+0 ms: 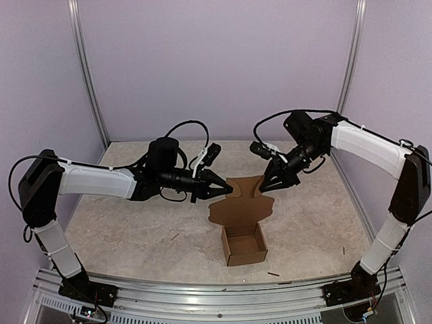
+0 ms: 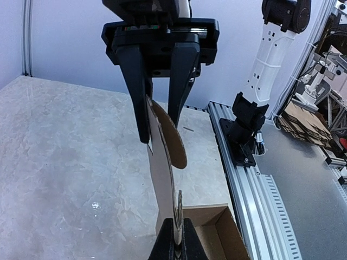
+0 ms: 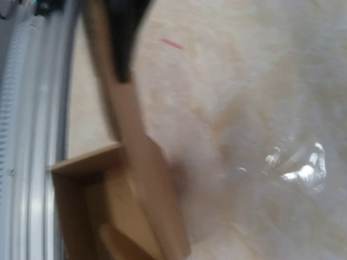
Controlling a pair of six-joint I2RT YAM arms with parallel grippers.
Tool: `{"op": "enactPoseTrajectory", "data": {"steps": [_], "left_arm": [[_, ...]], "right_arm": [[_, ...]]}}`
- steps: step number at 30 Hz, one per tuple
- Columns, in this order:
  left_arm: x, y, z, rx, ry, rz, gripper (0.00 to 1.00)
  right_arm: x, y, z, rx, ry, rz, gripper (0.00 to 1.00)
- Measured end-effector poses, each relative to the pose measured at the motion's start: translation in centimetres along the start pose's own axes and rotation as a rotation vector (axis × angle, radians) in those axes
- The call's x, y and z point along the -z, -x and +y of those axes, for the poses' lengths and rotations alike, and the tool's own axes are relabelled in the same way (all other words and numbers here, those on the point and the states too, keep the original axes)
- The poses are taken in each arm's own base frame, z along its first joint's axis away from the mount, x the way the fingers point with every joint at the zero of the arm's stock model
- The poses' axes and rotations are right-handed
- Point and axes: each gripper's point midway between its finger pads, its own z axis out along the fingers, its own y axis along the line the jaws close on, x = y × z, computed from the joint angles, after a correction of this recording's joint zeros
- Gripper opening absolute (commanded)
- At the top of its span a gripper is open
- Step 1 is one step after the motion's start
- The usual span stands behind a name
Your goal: Fold the paper box
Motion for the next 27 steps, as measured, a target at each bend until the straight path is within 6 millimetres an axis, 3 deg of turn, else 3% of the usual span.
{"op": "enactPoseTrajectory", "data": {"steps": [6, 18, 23, 27], "left_arm": [[0.5, 0.4, 0.6, 0.009, 0.008, -0.016, 0.0], [0.4, -0.1, 1.9, 0.039, 0.058, -0.015, 0.0], [0.3, -0.3, 2.0, 0.045, 0.049, -0.015, 0.18], [-0.3, -0.9, 2.5, 0.07, 0.043, 0.005, 0.13]], "right_arm": [[0.2, 0.8, 1.1, 0.044, 0.053, -0.034, 0.0], [0.0, 0.6, 0.1, 0.009, 0.011, -0.017, 0.0], [0.0, 0.6, 0.1, 0.013, 0.011, -0.016, 0.0], [-0.1, 0.8, 0.3, 0.025, 0.025, -0.031, 0.0]]}}
